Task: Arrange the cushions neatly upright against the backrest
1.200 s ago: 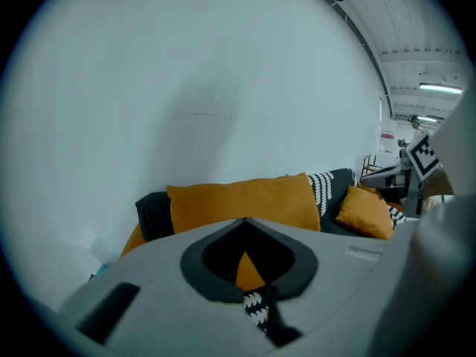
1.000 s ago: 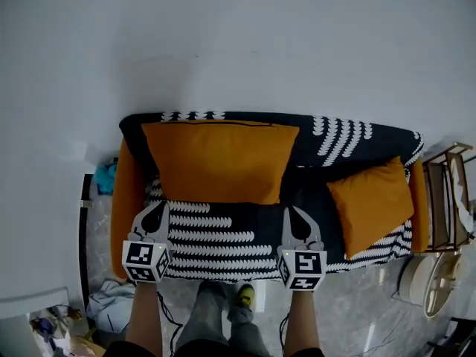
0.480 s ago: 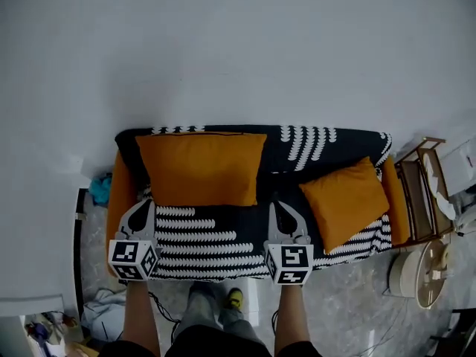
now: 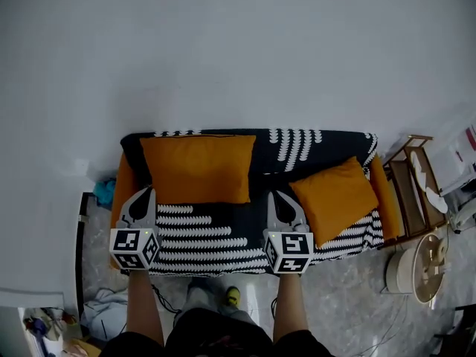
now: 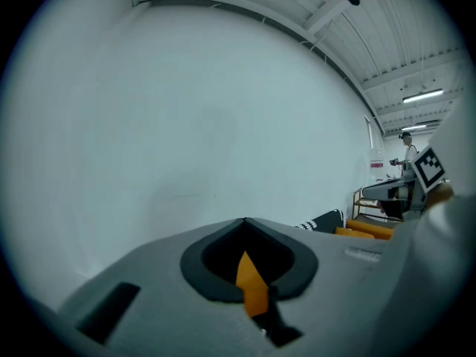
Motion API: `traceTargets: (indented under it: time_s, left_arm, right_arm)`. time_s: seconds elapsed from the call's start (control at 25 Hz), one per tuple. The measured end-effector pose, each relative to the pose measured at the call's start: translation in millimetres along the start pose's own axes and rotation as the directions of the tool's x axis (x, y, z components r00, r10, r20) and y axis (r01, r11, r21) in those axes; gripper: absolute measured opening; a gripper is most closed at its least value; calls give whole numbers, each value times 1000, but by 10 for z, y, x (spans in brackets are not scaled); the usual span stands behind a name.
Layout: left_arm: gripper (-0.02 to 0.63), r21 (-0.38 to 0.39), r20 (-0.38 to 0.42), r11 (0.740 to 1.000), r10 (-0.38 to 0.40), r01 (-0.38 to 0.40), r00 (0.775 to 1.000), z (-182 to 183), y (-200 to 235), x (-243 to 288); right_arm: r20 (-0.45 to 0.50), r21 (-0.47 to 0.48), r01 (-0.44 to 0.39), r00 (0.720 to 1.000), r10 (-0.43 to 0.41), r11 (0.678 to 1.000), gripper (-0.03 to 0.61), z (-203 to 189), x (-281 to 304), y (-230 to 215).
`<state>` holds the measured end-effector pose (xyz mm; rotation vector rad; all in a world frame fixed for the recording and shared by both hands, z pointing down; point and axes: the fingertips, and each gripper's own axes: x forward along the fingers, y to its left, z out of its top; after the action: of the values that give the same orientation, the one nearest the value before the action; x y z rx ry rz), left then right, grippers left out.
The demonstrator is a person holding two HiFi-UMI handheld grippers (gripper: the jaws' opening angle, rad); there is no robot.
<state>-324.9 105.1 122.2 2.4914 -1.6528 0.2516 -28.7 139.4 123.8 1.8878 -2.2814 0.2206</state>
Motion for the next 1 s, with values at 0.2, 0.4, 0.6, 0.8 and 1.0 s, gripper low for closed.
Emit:
traceTargets:
  time_s: [0.2,0.4,0.6,0.8,1.0]
  left_arm:
    - [1,4,33,1000,-2,2,999,192,-179,-263]
    - [1,21,61,1000,-13,11,998,359,-348,-456]
    - [0,41,90,999,-38,34,995,515,-531,-552]
    - [2,55,100,994,-104,99,990,619,-842,-444]
    - [1,73,87,972,-227,222,970,666,-1355,-99]
  right_arm:
    - [39,-9,-5,999,5,1000,12,216,-295,-7]
    - [73,-11,-17,997,18,1000,12,364,-534,10]
    - [101,-28,-15,995,18,999,12,484,-727,-17]
    - [122,-39,42,992,-36,998,12,561,-950,-248]
    - [110,-18,159,982,-156,987,12,497,-1244,-715]
